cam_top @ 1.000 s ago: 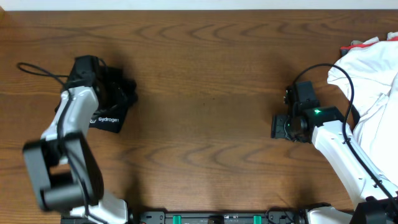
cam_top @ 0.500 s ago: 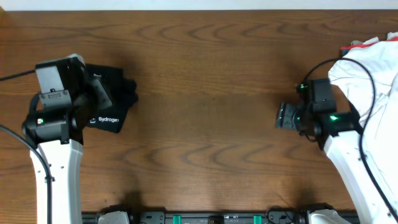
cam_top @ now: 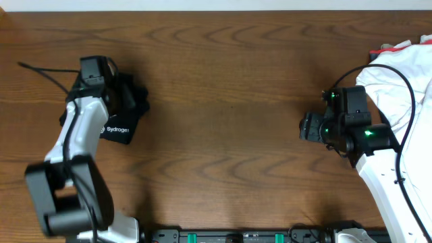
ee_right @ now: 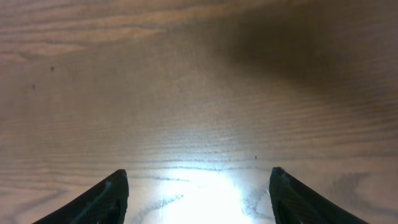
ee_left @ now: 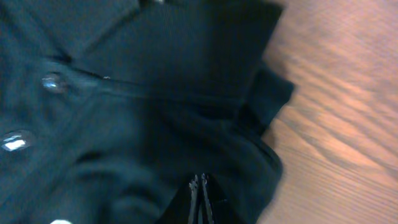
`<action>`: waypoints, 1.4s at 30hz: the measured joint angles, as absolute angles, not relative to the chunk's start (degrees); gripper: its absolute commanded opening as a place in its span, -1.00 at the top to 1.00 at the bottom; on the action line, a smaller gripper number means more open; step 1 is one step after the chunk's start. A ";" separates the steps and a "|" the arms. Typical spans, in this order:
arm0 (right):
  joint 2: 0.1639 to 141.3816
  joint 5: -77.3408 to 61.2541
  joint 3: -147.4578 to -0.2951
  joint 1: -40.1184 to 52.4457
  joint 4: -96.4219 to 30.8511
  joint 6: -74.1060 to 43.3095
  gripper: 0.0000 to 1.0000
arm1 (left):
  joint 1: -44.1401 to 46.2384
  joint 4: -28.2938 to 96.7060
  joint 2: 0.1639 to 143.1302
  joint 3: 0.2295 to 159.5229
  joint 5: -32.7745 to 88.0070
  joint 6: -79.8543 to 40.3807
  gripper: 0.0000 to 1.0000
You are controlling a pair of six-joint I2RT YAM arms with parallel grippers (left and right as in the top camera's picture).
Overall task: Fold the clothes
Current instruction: 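Release the shirt and pull the left gripper back toward the front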
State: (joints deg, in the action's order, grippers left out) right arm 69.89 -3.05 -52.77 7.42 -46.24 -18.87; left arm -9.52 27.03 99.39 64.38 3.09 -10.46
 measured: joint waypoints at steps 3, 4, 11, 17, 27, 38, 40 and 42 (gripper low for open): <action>69.91 -3.03 -52.77 7.42 -46.85 -18.87 -0.41 | -9.52 25.67 103.24 64.31 2.98 -10.46 0.88; 69.91 -3.03 -52.77 7.42 -46.87 -18.87 -0.41 | -9.52 25.06 104.33 64.29 2.98 -10.44 0.88; 70.65 -2.96 -52.77 7.42 -46.89 -18.87 -0.39 | -9.52 16.47 109.58 64.34 2.57 -10.46 0.87; 70.83 -2.46 -52.77 7.42 -46.89 -18.87 -0.39 | -9.54 7.29 112.66 65.21 2.57 -10.50 0.81; 70.83 -1.91 -52.77 7.42 -46.92 -18.87 -0.38 | -9.54 8.10 113.51 66.48 2.57 -10.37 -0.01; 70.83 -1.93 -52.77 7.42 -50.35 -18.87 -0.36 | -9.17 15.75 107.63 65.89 3.66 -10.48 -0.96; 70.83 -1.93 -52.77 7.42 -51.81 -18.87 -0.37 | -9.34 18.39 103.22 65.78 3.42 -10.50 -0.96; 70.85 -1.91 -52.77 7.42 -52.18 -18.87 -0.38 | -9.32 20.99 97.97 65.78 3.20 -10.50 -0.96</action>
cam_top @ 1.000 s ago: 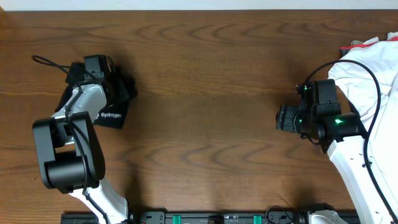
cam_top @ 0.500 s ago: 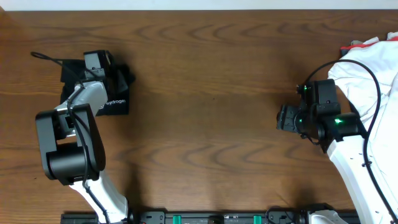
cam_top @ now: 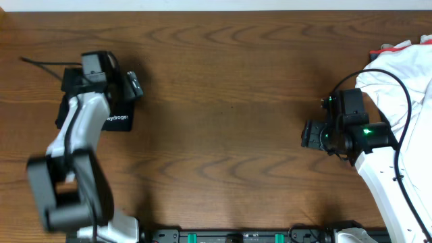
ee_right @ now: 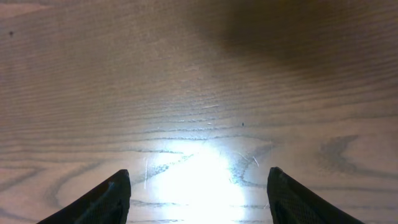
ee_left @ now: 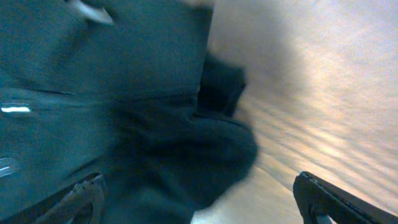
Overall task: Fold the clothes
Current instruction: 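Release the shirt and pull the left gripper back toward the front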
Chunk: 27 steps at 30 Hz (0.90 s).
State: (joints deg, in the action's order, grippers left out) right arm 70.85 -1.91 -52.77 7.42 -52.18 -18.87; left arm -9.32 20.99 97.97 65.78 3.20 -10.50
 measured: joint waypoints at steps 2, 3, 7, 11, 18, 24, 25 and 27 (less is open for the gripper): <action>70.85 -1.91 -52.77 7.42 -52.18 -18.90 -0.40 | -9.32 24.69 91.20 65.78 3.05 -10.48 -0.96; 70.85 -1.91 -52.77 7.42 -52.16 -18.87 -0.41 | -9.30 26.76 87.39 65.78 3.05 -10.50 -0.96; 70.87 -1.93 -52.77 7.42 -50.35 -18.76 -0.01 | -9.32 36.38 74.02 65.82 4.80 -10.74 -0.61; 70.87 -2.15 -52.80 7.42 -45.93 -18.85 0.97 | -9.30 46.28 63.13 65.89 6.96 -11.44 0.70; 70.17 -11.42 -52.99 7.42 -34.72 -16.43 -0.05 | -9.32 59.61 49.71 65.89 8.43 -10.50 -0.35; 69.14 -17.06 -53.32 7.42 -32.29 -14.04 -0.98 | -9.32 64.79 46.39 65.89 8.54 -9.45 -0.96; 69.14 -17.45 -53.32 7.42 -32.29 -13.93 -0.99 | -9.32 65.34 46.39 65.89 8.43 -9.26 -0.96; 69.14 -17.87 -53.32 7.42 -32.32 -13.82 -0.98 | -9.32 65.73 46.52 65.89 8.38 -9.06 -0.96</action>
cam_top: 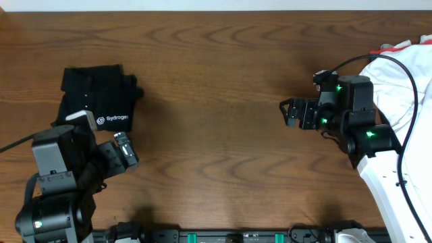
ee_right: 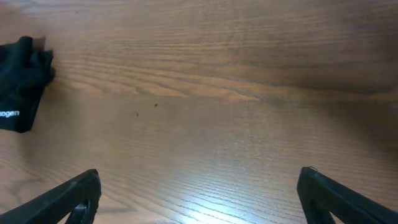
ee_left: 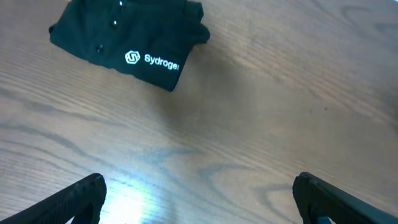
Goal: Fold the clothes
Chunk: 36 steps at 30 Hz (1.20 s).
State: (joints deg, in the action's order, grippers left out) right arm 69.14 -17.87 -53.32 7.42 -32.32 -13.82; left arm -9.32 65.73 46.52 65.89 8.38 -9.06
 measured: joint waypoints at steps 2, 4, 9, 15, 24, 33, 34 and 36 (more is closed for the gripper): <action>69.14 -18.26 -53.32 7.42 -32.53 -13.78 -0.98 | -9.32 65.78 46.72 65.89 8.36 -8.95 -0.96; 69.14 -18.50 -53.32 7.42 -33.61 -13.76 -0.98 | -9.32 65.80 46.89 65.89 8.38 -8.95 -0.96; 69.14 -18.70 -53.32 7.42 -35.79 -13.54 -0.98 | -9.32 65.78 47.09 65.89 8.38 -8.93 -0.96; 69.14 -18.70 -53.32 7.42 -35.97 -13.54 -0.99 | -9.32 65.78 47.11 65.89 8.36 -8.93 -0.96; 68.07 -14.22 -53.34 7.42 -42.83 -11.68 -0.98 | -9.32 65.80 47.11 65.89 8.38 -8.93 -0.96; 48.40 -7.44 -48.05 7.42 -38.63 -10.39 -0.99 | -9.32 65.80 47.09 65.87 8.36 -8.93 -0.96; 45.36 -6.55 -46.44 7.42 -37.08 -10.11 -0.99 | -9.32 65.82 47.11 65.87 8.34 -8.93 -0.96; 39.79 -5.32 -42.81 7.14 -34.35 -9.26 -0.99 | -9.32 65.80 47.11 65.87 8.34 -8.93 -0.96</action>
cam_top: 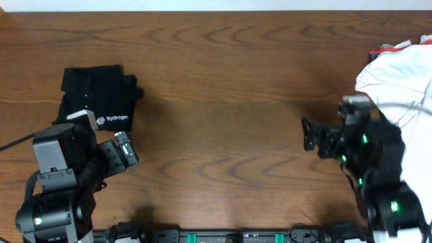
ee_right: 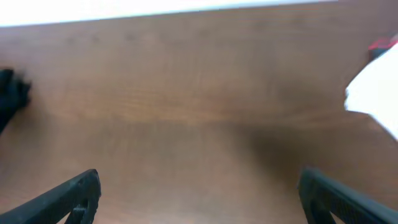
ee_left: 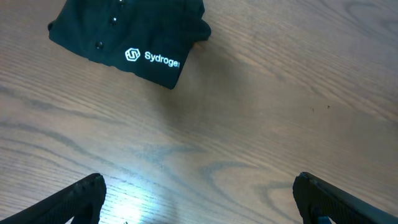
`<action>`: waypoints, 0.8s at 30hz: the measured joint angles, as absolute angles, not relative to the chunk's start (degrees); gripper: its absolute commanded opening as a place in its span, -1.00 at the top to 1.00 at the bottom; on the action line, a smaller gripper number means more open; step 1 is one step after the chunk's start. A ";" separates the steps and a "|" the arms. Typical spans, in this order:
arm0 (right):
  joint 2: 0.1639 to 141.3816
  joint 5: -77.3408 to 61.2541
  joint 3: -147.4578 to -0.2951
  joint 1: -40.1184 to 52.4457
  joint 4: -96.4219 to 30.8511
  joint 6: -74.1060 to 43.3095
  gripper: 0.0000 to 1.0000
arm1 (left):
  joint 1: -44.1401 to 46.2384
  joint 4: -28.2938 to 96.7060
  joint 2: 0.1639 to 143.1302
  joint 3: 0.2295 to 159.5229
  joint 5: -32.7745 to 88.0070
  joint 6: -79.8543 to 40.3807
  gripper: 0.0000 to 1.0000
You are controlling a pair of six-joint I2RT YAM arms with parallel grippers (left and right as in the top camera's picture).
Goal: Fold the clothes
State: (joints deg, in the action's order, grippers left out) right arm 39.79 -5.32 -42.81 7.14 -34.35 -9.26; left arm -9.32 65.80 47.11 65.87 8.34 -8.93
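A folded black shirt (cam_top: 98, 94) with a white "Sydrogen" logo lies at the table's far left, also in the left wrist view (ee_left: 127, 34). My left gripper (cam_top: 125, 154) stands open below and right of it, empty (ee_left: 199, 202). A pile of white clothes (cam_top: 398, 74) with a bit of red fills the far right corner; its edge shows as white cloth (ee_right: 376, 93). My right gripper (cam_top: 312, 138) hangs open left of the pile, empty (ee_right: 199, 199).
The brown wooden table (cam_top: 229, 88) runs between the two arms. A black cable (cam_top: 13, 143) runs off the left edge by the left arm. A black rail (cam_top: 236, 236) lies along the front edge.
My right arm has drawn back toward the front right, its gripper lower in the overhead view and its camera tilted up toward the far edge. The left arm and black shirt have not moved.
My left gripper was shut down on the black shirt at the far left. It then opened over the shirt. Then the left arm stood back near the front with the folded shirt lying free, and the right arm, open throughout, has shifted about at the right.
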 measured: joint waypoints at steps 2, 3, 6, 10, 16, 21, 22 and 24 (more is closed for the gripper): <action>33.50 -4.29 -38.02 6.00 -32.71 -7.99 -0.99 | -9.32 65.80 47.09 65.87 8.21 -8.93 -0.96; 30.89 -3.99 -35.68 5.26 -31.92 -7.57 -0.98 | -9.32 65.82 47.09 65.87 8.19 -8.93 -0.96; 24.10 -3.20 -29.30 2.98 -31.18 -6.81 -0.98 | -9.32 65.87 47.11 65.87 8.19 -8.93 -0.96; 14.59 -2.74 -20.99 0.97 -31.29 -6.37 -0.99 | -9.32 65.84 47.09 65.87 8.16 -8.93 -0.96; 4.32 -2.66 -10.85 -0.05 -30.85 -7.97 -0.98 | -9.32 65.82 47.09 65.87 8.16 -8.93 -0.96; 0.95 -2.55 -8.38 -0.58 -29.41 -10.24 -0.99 | -9.32 65.84 47.09 65.87 8.16 -8.93 -0.96; 0.86 -2.55 -8.36 -0.58 -29.43 -10.37 -0.98 | -9.32 65.84 47.11 65.87 8.16 -8.93 -0.96; 0.84 -2.52 -8.34 -0.58 -29.41 -10.68 -0.99 | -9.32 65.82 47.11 65.87 8.16 -8.93 -0.96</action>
State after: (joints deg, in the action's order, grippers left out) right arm 0.84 -2.52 -8.34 -0.58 -29.41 -10.68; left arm -9.32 65.82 47.11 65.87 8.16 -8.93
